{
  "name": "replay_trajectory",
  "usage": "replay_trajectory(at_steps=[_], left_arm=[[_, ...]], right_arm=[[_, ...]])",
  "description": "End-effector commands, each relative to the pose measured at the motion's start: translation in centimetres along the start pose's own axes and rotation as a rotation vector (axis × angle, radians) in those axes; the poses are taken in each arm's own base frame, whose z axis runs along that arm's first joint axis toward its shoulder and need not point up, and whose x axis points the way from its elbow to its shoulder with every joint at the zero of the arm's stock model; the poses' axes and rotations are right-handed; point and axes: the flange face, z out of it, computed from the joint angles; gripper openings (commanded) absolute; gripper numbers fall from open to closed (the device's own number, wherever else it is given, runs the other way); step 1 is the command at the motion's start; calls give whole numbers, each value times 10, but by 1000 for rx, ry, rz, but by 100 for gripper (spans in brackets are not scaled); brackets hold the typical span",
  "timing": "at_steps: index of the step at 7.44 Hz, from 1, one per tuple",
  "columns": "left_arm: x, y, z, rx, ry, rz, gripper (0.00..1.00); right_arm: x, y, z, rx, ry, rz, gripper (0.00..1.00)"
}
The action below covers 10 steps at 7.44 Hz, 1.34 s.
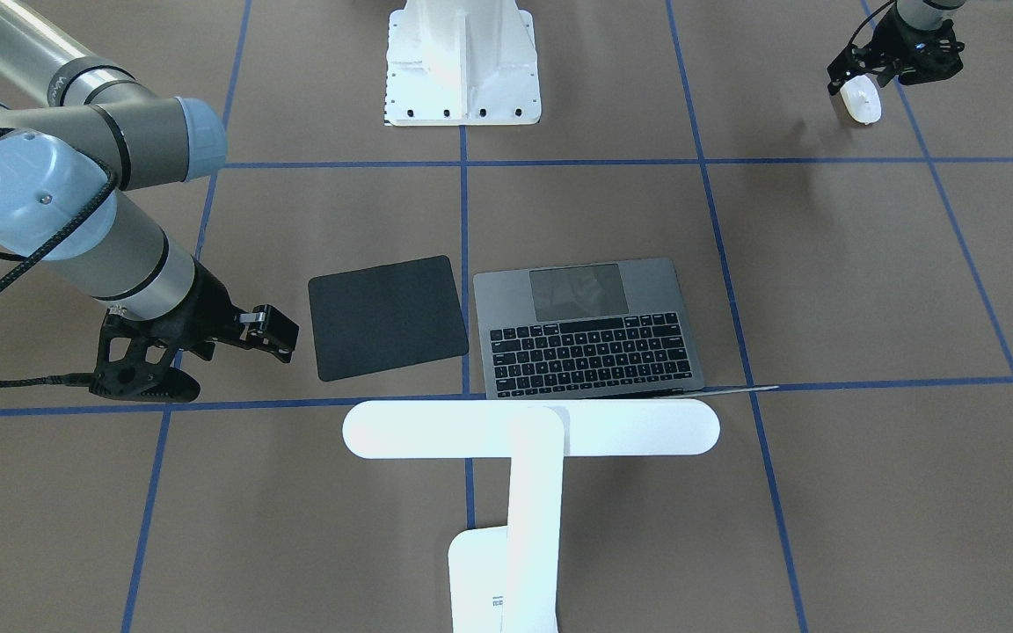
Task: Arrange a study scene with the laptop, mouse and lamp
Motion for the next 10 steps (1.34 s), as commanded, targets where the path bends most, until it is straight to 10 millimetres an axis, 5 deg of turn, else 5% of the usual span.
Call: replay_trajectory(at_steps=[1, 10], left_arm=[[-17, -2, 0, -1, -20, 22, 100], [-17, -2, 24, -10, -18, 27, 100]], right_arm=[[-2, 2, 3, 1, 4, -4, 99], [-4, 5, 7, 2, 8, -10, 99]])
